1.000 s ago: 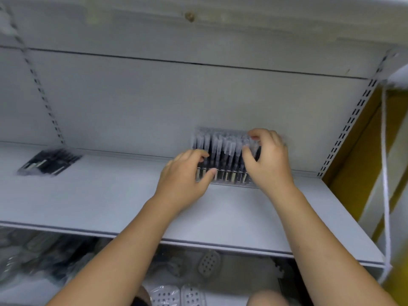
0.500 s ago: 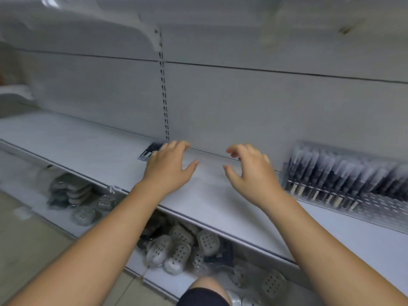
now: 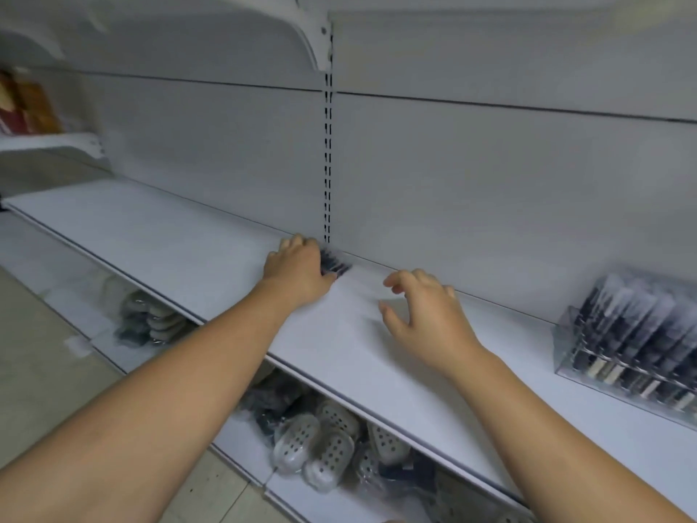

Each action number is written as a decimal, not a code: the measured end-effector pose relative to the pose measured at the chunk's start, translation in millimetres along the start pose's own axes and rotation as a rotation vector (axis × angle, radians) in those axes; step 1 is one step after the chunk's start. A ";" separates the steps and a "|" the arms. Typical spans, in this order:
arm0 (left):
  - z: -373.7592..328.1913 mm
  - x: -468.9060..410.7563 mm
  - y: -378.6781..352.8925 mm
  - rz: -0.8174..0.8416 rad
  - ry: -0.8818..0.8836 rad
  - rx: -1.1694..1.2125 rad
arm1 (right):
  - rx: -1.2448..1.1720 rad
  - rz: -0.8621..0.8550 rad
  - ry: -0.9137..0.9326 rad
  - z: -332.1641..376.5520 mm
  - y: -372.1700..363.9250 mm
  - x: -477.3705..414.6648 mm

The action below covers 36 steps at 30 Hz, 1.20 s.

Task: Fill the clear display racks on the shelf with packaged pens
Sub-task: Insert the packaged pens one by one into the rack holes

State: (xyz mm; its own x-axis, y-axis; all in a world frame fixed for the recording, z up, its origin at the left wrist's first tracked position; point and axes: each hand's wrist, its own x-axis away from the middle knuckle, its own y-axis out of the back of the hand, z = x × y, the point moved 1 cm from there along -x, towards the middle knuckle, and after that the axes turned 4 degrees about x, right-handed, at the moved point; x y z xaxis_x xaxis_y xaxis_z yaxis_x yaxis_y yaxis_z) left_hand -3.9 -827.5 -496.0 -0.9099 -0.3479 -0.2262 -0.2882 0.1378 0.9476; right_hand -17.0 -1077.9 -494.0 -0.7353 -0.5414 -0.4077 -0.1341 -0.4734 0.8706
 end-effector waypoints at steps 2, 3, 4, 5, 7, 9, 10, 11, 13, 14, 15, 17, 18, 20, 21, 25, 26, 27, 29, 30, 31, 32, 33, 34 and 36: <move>7.4 -14.5 -1.1 0.010 0.069 0.027 | -0.007 -0.006 0.001 -2.8 -2.0 -0.8; 10.3 -20.6 -1.4 0.030 0.097 0.034 | -0.009 -0.006 0.002 -4.3 -2.8 -0.8; 12.4 -26.2 -1.8 0.058 0.115 0.041 | -0.009 -0.005 0.002 -5.7 -3.2 -0.7; 13.8 -30.7 -2.3 0.091 0.127 0.047 | -0.010 -0.004 0.002 -7.1 -3.4 -0.3; 16.2 -38.5 -4.7 0.140 0.136 0.059 | -0.009 -0.006 0.001 -10.0 -3.2 0.4; 17.6 -43.5 -5.7 0.154 0.145 0.082 | -0.014 -0.017 -0.002 -13.0 -2.4 0.7; 17.7 -45.0 -5.9 0.162 0.150 0.102 | -0.017 -0.022 -0.004 -14.3 -1.7 0.8; 16.8 -45.6 -5.4 0.175 0.152 0.123 | -0.020 -0.027 -0.006 -15.4 -1.1 0.9; 15.4 -47.5 -6.1 0.216 0.159 0.143 | -0.016 -0.033 -0.009 -16.5 -0.1 1.4; 14.7 -48.8 -7.0 0.230 0.158 0.147 | -0.015 -0.033 -0.011 -16.6 0.3 1.7; 14.4 -49.7 -7.6 0.238 0.160 0.141 | -0.016 -0.031 -0.013 -16.5 0.5 2.1; 13.6 -50.0 -7.7 0.247 0.154 0.133 | -0.023 -0.023 -0.015 -16.7 0.5 3.0; 12.7 -49.8 -6.8 0.254 0.147 0.134 | -0.025 -0.020 -0.015 -17.1 0.5 3.9; 8.8 -45.9 -1.8 0.265 0.145 0.142 | -0.029 -0.020 -0.019 -18.9 0.9 5.8; 6.7 -43.9 0.6 0.265 0.145 0.148 | -0.032 -0.020 -0.022 -19.7 1.2 6.7; -0.4 -38.3 3.0 0.301 0.118 0.141 | -0.039 -0.014 -0.027 -19.9 2.4 8.4; -1.9 -36.8 2.5 0.322 0.107 0.138 | -0.039 -0.013 -0.025 -19.4 2.8 8.4; -3.0 -36.3 1.0 0.336 0.095 0.128 | -0.038 -0.012 -0.022 -18.8 3.2 8.3; -5.6 -33.9 -2.1 0.354 0.058 0.084 | -0.037 -0.013 -0.017 -18.2 4.6 8.0; -7.0 -32.8 -3.8 0.343 0.041 0.066 | -0.040 -0.016 -0.016 -18.4 5.7 7.5; -8.4 -31.7 -5.6 0.323 0.029 0.050 | -0.044 -0.020 -0.015 -18.8 6.9 7.4; -10.1 -30.0 -6.7 0.299 0.016 0.034 | -0.046 -0.024 -0.014 -19.1 7.9 7.5; -11.2 -28.7 -7.5 0.277 0.002 0.018 | -0.046 -0.026 -0.013 -19.5 9.0 7.7; -11.2 -27.9 -8.3 0.261 -0.013 0.006 | -0.046 -0.027 -0.013 -19.9 9.8 8.0; -10.0 -25.6 -9.0 0.236 -0.025 0.000 | -0.047 -0.026 -0.014 -20.8 11.8 9.1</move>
State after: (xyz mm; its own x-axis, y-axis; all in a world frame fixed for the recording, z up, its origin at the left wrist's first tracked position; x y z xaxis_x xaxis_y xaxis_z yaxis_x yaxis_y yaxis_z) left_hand 24.9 -829.1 -496.6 -0.9590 -0.2834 -0.0041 -0.0669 0.2121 0.9750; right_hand -11.4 -1102.8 -493.2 -0.7413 -0.5191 -0.4254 -0.1220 -0.5191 0.8460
